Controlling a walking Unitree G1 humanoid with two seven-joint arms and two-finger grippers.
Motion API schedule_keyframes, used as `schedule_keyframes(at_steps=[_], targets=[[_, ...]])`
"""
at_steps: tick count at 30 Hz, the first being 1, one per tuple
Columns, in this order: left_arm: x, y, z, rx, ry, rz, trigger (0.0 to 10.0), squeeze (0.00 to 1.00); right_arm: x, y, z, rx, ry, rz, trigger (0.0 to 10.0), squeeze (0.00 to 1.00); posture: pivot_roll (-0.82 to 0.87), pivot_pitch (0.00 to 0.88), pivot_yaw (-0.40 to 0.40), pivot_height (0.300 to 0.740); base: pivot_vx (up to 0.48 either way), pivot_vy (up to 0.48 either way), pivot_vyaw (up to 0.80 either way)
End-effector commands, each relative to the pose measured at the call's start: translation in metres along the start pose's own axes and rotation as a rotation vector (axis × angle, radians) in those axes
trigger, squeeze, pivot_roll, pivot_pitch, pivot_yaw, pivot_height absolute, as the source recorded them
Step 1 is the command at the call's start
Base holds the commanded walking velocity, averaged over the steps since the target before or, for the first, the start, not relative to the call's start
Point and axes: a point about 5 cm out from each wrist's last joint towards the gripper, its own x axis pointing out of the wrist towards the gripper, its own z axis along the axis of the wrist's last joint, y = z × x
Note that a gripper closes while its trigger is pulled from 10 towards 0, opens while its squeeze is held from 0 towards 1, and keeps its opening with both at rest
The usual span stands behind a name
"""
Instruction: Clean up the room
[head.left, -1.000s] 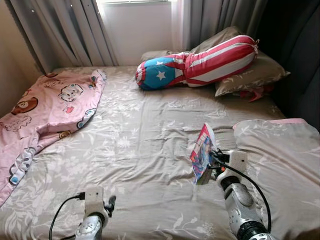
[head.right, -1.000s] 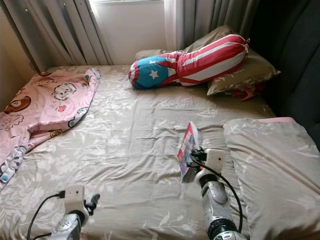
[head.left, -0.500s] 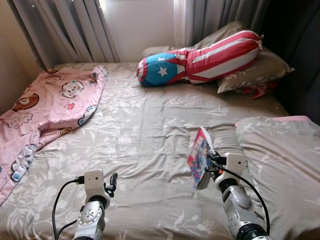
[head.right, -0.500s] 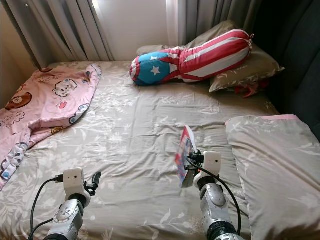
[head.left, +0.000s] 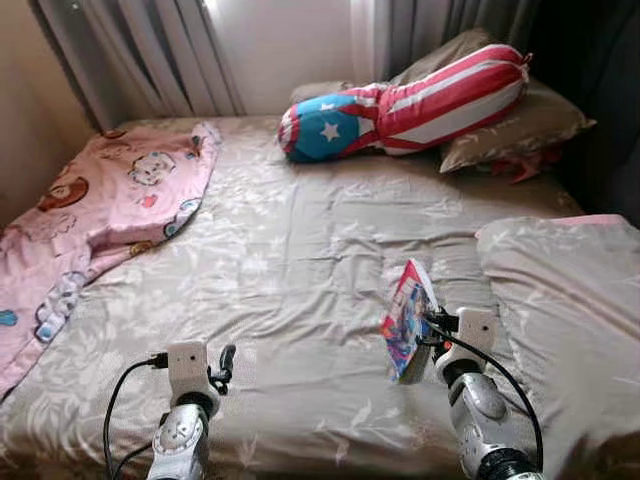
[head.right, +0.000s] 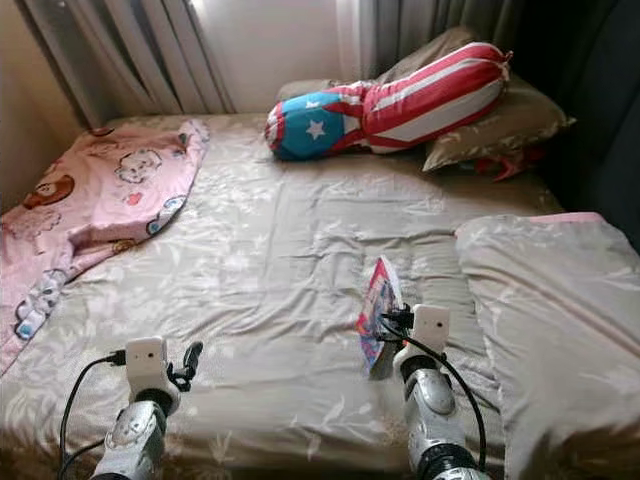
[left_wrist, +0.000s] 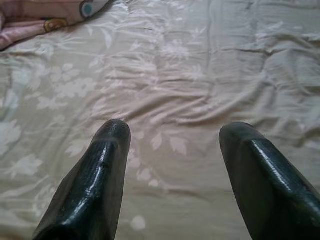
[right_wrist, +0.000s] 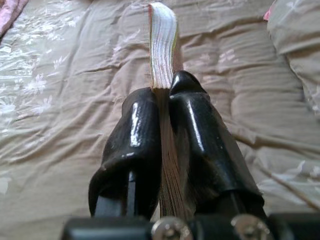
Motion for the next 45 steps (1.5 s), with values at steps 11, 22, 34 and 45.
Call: schedule_keyframes(at_steps=[11,22,34,45], targets=[[-0.006,0.015,0.001,0.046,-0.028,-0.003,10.0,0.0,0.012,0.01,0.013,-0.012,-0.005,0.013,10.0,0.0,-0.05,0.097,0.085,0.672,0.0,0.0,0.0],[-0.01,0.024,0.0,0.082,-0.024,-0.009,10.0,0.0,0.016,0.015,0.027,0.016,-0.086,0.023,10.0,0.0,-0.03,0.108,0.109,0.662,0.0,0.0,0.0],[-0.015,0.033,0.001,0.121,-0.023,-0.029,10.0,0.0,0.022,0.026,0.035,0.203,-0.12,0.073,10.0,0.0,-0.02,0.109,0.134,0.662,0.0,0.0,0.0],[-0.016,0.043,0.004,0.139,-0.021,-0.022,10.0,0.0,0.014,0.009,0.003,0.596,0.069,0.068,10.0,0.0,0.02,0.143,0.152,0.662,0.0,0.0,0.0]])
